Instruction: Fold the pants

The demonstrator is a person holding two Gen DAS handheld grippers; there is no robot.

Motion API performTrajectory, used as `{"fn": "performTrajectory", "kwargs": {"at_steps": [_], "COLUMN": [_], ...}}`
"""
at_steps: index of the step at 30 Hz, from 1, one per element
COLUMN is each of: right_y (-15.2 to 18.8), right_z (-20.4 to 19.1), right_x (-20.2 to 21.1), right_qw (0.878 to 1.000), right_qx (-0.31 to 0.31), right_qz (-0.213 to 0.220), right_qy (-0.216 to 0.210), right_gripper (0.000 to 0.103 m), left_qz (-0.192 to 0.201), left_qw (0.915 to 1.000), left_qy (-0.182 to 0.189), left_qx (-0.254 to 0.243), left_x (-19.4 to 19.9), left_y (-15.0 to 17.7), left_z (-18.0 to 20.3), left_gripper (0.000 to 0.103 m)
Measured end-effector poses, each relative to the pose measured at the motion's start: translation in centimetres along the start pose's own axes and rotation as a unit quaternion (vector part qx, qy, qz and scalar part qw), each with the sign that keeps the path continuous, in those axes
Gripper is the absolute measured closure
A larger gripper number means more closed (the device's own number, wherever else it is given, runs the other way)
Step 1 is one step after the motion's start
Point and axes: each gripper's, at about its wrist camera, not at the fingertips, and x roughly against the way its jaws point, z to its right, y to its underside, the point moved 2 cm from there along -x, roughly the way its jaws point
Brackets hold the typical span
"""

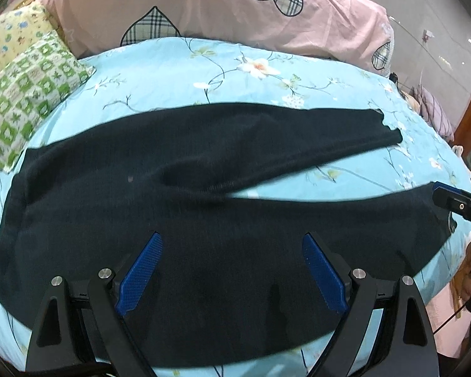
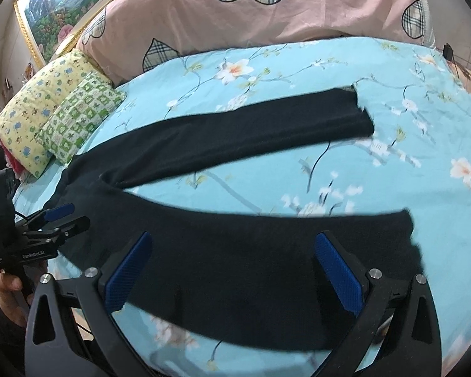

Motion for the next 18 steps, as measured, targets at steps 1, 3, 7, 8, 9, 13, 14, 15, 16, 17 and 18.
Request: {"fn": "performTrajectory", "kwargs": {"at_steps": [1, 3, 7, 8, 9, 13, 14, 15, 16, 17, 18], "right_y": [-0.6, -1.4, -3.1, -3.7, -4.2, -6.4, -6.8, -7.5, -8.1, -8.6, -9.2], "right_z": [0.4, 0.9, 1.9, 2.3, 2.7, 4.2, 4.5, 4.9, 5.3, 5.7, 6.1], "right_x": [0.0, 0.0, -0.3, -0.4, -0.5, -1.2, -1.3, -1.5, -1.7, -1.9, -2.1], "right_qw": [1.0, 1.0, 1.0, 1.0, 1.0, 0.999, 0.999, 0.999, 0.999, 0.999, 0.999], "right_qx": [0.0, -0.001, 0.004, 0.004, 0.003, -0.002, 0.0, -0.001, -0.001, -0.001, 0.0], "right_qz": [0.002, 0.005, 0.012, 0.013, 0.015, 0.016, 0.017, 0.017, 0.016, 0.018, 0.019], "right_qy": [0.004, 0.009, 0.022, 0.023, 0.023, 0.029, 0.031, 0.032, 0.033, 0.032, 0.029], "right_gripper": [0.0, 0.0, 0.0, 0.0, 0.0, 0.0, 0.0, 0.0, 0.0, 0.0, 0.0], "left_qz": [0.001, 0.001, -0.001, -0.002, -0.003, -0.007, -0.006, -0.007, -0.008, -0.01, -0.011], "left_qw": [1.0, 1.0, 0.9999, 0.9999, 0.9997, 0.999, 0.9987, 0.9983, 0.998, 0.9975, 0.997], "left_qy": [0.0, -0.001, -0.003, -0.004, -0.005, -0.001, 0.001, 0.005, 0.009, 0.015, 0.019], "left_qx": [0.0, -0.001, -0.013, -0.017, -0.022, -0.045, -0.05, -0.058, -0.062, -0.069, -0.075], "left_x": [-0.2, -0.6, -1.7, -2.0, -2.4, -3.9, -4.2, -4.7, -5.0, -5.5, -5.8], "left_y": [-0.4, -1.3, -3.3, -3.7, -4.3, -6.3, -6.8, -7.4, -7.9, -8.6, -9.1], "left_z": [-0.1, -0.3, -0.5, -0.4, -0.4, 0.0, 0.2, 0.4, 0.6, 0.8, 1.0], "left_gripper": [0.011, 0.011, 0.011, 0.011, 0.011, 0.011, 0.011, 0.011, 0.011, 0.011, 0.011]}}
